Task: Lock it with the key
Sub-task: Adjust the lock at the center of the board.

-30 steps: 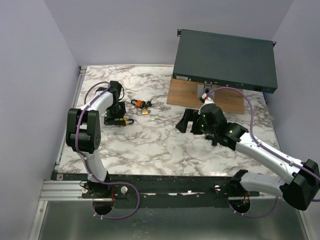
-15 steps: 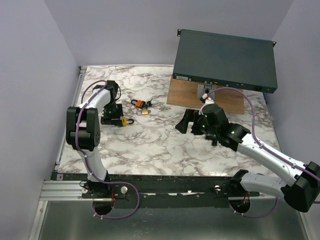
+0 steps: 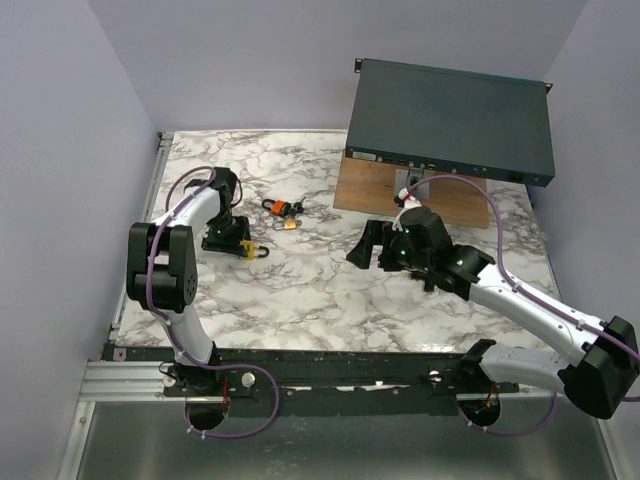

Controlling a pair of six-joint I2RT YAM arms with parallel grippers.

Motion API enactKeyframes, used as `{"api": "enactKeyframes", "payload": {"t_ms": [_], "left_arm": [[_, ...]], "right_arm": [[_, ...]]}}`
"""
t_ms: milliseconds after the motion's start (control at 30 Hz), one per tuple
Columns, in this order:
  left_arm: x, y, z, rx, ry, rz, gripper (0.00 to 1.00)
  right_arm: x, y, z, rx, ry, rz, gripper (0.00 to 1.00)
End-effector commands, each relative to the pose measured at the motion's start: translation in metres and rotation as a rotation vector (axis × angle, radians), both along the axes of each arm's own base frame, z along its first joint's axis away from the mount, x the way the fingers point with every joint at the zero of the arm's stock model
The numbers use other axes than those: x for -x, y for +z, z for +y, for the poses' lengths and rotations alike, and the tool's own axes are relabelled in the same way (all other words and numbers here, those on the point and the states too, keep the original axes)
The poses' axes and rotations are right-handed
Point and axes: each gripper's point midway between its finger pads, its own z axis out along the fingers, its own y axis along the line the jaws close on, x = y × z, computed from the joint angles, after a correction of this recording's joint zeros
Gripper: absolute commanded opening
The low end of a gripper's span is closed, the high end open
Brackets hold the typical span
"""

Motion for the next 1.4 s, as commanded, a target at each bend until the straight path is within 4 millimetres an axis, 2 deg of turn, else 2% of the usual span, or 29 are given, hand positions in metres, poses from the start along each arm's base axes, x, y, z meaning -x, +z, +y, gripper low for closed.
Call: {"api": "enactKeyframes", "payload": {"t_ms": [0, 100, 167, 267, 400, 500, 600, 767, 967, 1133, 1233, 1367], "left_arm": [[-0.031, 0.054, 0.007, -0.094, -0.210, -0.185, 0.51], [-0.050, 0.076, 0.017, -0.161, -0.252, -0.233, 0.52], [-0.056, 0.071, 0.020, -0.168, -0.254, -0.212, 0.52], [-0.059, 0.054, 0.021, -0.144, -0.228, -0.147, 0.61], [-0.080, 0.037, 0.020, -0.139, -0.259, -0.144, 0.61], [-0.070, 0.017, 0.007, -0.063, -0.252, -0.094, 0.64], [-0.051, 0.008, 0.006, -0.058, -0.187, -0.076, 0.80], [-0.027, 0.002, 0.008, -0.062, -0.163, -0.021, 0.86], [-0.002, -0.003, -0.002, -0.051, -0.196, -0.041, 0.87], [0.004, 0.006, -0.007, -0.104, -0.337, -0.090, 0.91], [-0.001, 0.014, -0.004, -0.170, -0.446, -0.114, 0.97], [-0.002, 0.013, 0.004, -0.226, -0.574, -0.055, 0.98]], "right_arm": [[-0.001, 0.002, 0.009, -0.017, 0.034, -0.006, 1.00], [-0.003, 0.000, 0.007, -0.004, 0.028, -0.011, 1.00], [-0.005, -0.003, 0.009, 0.008, 0.032, -0.005, 1.00], [-0.006, -0.003, 0.012, 0.010, 0.038, 0.002, 1.00], [-0.008, 0.003, 0.013, 0.003, 0.039, -0.006, 1.00], [-0.008, 0.003, 0.011, 0.020, 0.038, -0.009, 1.00], [-0.009, 0.002, 0.008, 0.033, 0.030, -0.014, 1.00], [-0.007, -0.002, 0.011, 0.025, 0.044, -0.002, 1.00], [-0.003, -0.008, 0.010, 0.019, 0.045, 0.010, 1.00], [0.000, -0.008, 0.006, 0.013, 0.040, 0.006, 1.00], [0.001, -0.008, 0.005, 0.012, 0.037, 0.005, 1.00], [0.001, -0.005, 0.005, 0.001, 0.034, 0.001, 1.00]]}}
